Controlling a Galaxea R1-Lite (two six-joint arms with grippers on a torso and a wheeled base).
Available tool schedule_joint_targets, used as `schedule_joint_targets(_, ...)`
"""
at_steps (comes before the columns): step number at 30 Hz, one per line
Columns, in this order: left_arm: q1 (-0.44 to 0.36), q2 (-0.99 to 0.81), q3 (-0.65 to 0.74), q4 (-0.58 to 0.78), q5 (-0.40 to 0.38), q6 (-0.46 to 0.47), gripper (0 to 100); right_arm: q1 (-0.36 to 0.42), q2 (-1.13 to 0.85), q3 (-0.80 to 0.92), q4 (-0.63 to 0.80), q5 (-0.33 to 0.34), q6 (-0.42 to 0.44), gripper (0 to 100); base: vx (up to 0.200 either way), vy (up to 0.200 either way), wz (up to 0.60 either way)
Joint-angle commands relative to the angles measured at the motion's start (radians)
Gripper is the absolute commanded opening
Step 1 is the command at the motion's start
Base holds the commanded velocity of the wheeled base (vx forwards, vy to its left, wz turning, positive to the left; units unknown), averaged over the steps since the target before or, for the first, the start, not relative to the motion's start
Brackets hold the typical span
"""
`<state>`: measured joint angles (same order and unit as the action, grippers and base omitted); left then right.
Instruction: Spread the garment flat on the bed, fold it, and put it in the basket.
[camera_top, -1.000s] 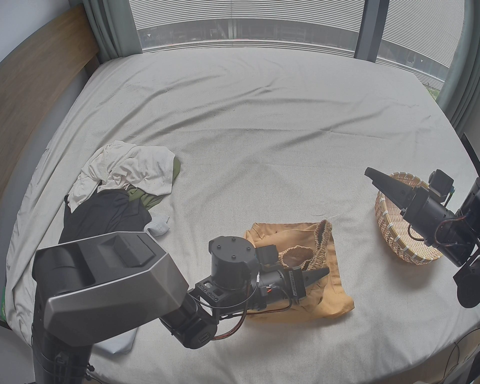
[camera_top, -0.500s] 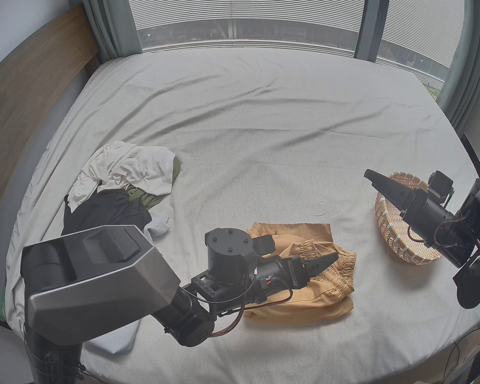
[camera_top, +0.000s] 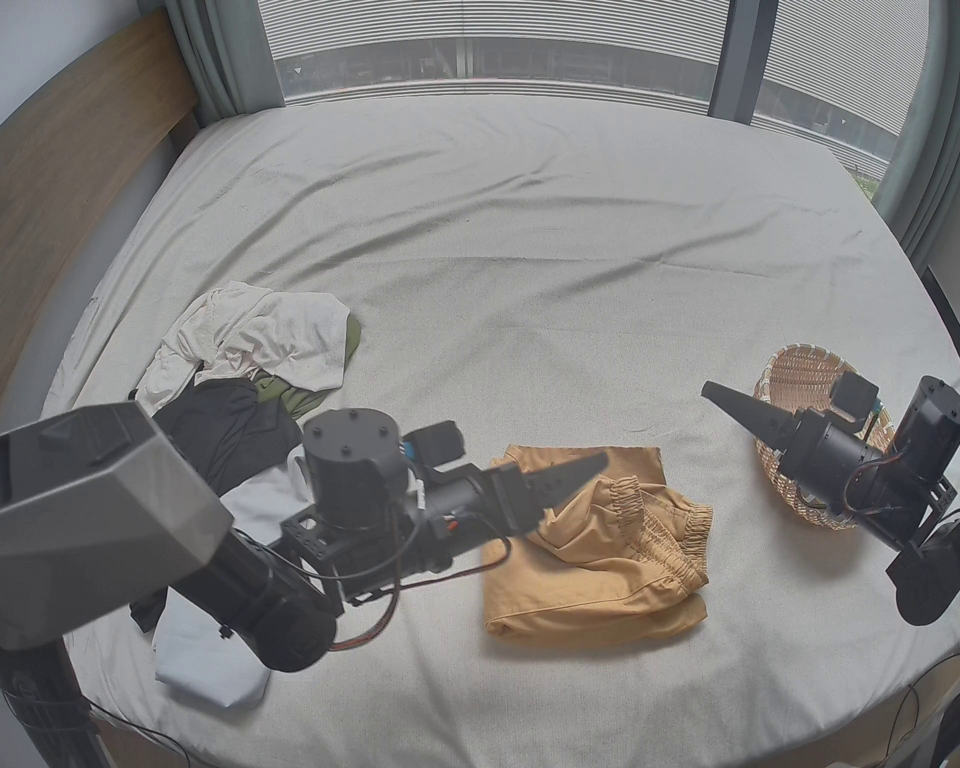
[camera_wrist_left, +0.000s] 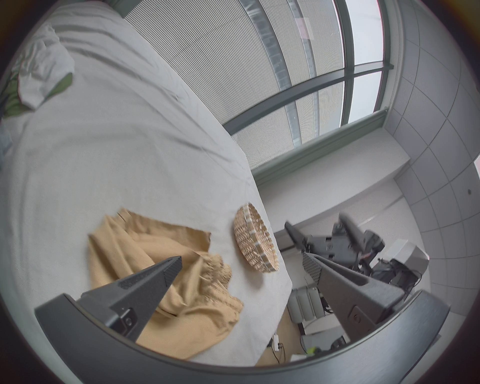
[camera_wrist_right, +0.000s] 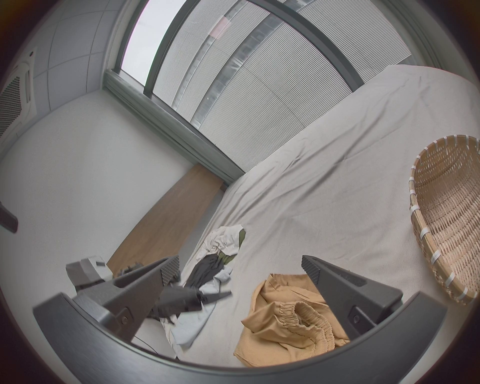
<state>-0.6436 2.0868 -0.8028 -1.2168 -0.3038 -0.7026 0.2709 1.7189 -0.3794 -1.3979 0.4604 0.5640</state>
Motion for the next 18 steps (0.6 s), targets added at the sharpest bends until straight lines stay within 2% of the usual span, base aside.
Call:
schedule_joint_targets(1,0.117,-0.111,0.071,-0.003,-0.008,0.002,100,0.034,0.105,0.027,-0.020,-0.002,-0.046,100,0.000,0.000,0.00)
schedule_joint_targets(6,0.185,-0.126,0.123,-0.049,-0.005,0.012,100,0.051,0.228,0.076,-0.142,-0.002,-0.090,100,0.000,0.000,0.00)
schedule_joint_targets(10,0.188,-0.120,0.162,-0.130,-0.005,0.020,100,0.056,0.289,0.079,-0.142,-0.002,-0.133,100,0.000,0.000,0.00)
schedule_joint_targets(18,0.191,-0.114,0.194,-0.145,-0.006,0.028,100,0.068,0.303,0.071,-0.144,-0.002,-0.138,100,0.000,0.000,0.00)
